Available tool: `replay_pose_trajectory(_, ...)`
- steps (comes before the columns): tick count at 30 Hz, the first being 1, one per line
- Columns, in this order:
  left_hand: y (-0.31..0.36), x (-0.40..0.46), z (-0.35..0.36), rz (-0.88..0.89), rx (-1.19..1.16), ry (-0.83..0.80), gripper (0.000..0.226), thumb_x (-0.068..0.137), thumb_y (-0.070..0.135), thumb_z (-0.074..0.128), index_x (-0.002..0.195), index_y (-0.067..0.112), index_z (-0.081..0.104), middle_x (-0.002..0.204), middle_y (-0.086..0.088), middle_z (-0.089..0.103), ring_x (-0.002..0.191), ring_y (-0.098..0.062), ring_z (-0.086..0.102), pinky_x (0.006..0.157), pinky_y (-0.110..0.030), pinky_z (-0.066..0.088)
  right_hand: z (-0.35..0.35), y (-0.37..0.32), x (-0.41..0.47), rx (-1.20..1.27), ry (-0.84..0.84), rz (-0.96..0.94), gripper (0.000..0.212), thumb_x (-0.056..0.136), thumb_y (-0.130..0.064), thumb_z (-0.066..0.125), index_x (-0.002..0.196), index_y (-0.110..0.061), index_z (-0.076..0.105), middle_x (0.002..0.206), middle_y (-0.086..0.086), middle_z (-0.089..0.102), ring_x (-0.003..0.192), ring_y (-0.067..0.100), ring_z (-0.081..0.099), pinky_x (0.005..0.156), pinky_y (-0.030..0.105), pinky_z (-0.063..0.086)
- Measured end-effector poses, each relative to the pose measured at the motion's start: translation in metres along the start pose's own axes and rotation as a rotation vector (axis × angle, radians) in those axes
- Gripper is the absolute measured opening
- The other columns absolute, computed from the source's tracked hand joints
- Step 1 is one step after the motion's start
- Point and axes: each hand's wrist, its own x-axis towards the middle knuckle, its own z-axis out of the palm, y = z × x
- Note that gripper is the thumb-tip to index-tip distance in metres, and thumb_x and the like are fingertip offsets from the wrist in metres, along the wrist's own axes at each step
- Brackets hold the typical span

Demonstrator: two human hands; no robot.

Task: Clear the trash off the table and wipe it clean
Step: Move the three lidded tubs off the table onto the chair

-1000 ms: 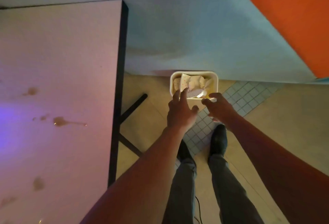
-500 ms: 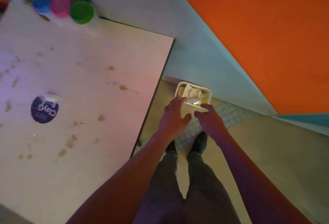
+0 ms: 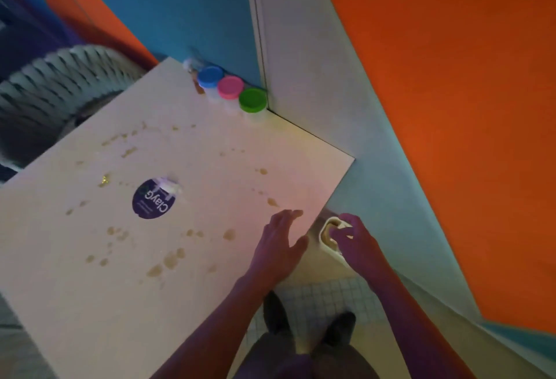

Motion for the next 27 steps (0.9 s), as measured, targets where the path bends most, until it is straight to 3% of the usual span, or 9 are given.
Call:
replay_pose_trajectory(5, -0.014, 0.020, -0.064, -0.018, -0.004, 0.151, 0.056, 0.095, 0.031, 0.066, 0.147, 0.031, 0.044, 0.151, 0.000, 0.043, 0.135, -0.022, 0.047, 0.109, -0.043, 0.044, 0.028, -0.058, 0.021, 0.038, -0.084, -0.051, 0.039, 0.093, -0.039, 0.063, 0.130, -0.030, 0.052, 0.114, 0.001, 0.065, 0.100, 0.026, 0.065, 0.092, 0.048, 0.053)
replay_pose_trajectory(10, -0.034, 0.049, -0.132, -0.057, 0.007, 0.261, 0.057, 0.093, 0.028, 0.068, 0.146, 0.027, 0.048, 0.147, -0.002, 0.047, 0.132, -0.025, 0.050, 0.110, -0.042, 0.042, 0.058, -0.116, 0.046, 0.082, -0.122, -0.121, 0.058, 0.074, -0.058, 0.062, 0.126, -0.035, 0.052, 0.120, 0.003, 0.065, 0.105, 0.028, 0.065, 0.098, 0.056, 0.050)
replay_pose_trajectory(14, -0.044, 0.088, -0.177, -0.085, 0.014, 0.322, 0.058, 0.092, 0.026, 0.069, 0.146, 0.027, 0.047, 0.147, -0.004, 0.047, 0.133, -0.027, 0.050, 0.111, -0.042, 0.041, 0.069, -0.163, 0.074, 0.155, -0.138, -0.131, 0.042, 0.093, -0.040, 0.063, 0.131, -0.028, 0.051, 0.118, 0.003, 0.063, 0.096, 0.024, 0.067, 0.084, 0.045, 0.058)
replay_pose_trajectory(21, -0.054, 0.171, -0.227, -0.174, 0.047, 0.345, 0.059, 0.096, 0.034, 0.065, 0.150, 0.029, 0.042, 0.153, -0.005, 0.041, 0.139, -0.026, 0.044, 0.111, -0.038, 0.038, 0.081, -0.210, 0.142, 0.326, -0.100, -0.079, 0.040, 0.096, -0.030, 0.062, 0.133, -0.022, 0.050, 0.121, 0.006, 0.060, 0.086, 0.025, 0.065, 0.072, 0.039, 0.055)
replay_pose_trajectory(27, -0.066, 0.255, -0.256, -0.321, 0.053, 0.350, 0.060, 0.099, 0.039, 0.061, 0.153, 0.027, 0.038, 0.155, -0.009, 0.041, 0.136, -0.029, 0.047, 0.111, -0.042, 0.041, 0.099, -0.235, 0.210, 0.376, -0.133, -0.003, 0.052, 0.098, -0.031, 0.059, 0.145, -0.019, 0.041, 0.128, 0.006, 0.054, 0.099, 0.029, 0.065, 0.082, 0.044, 0.058)
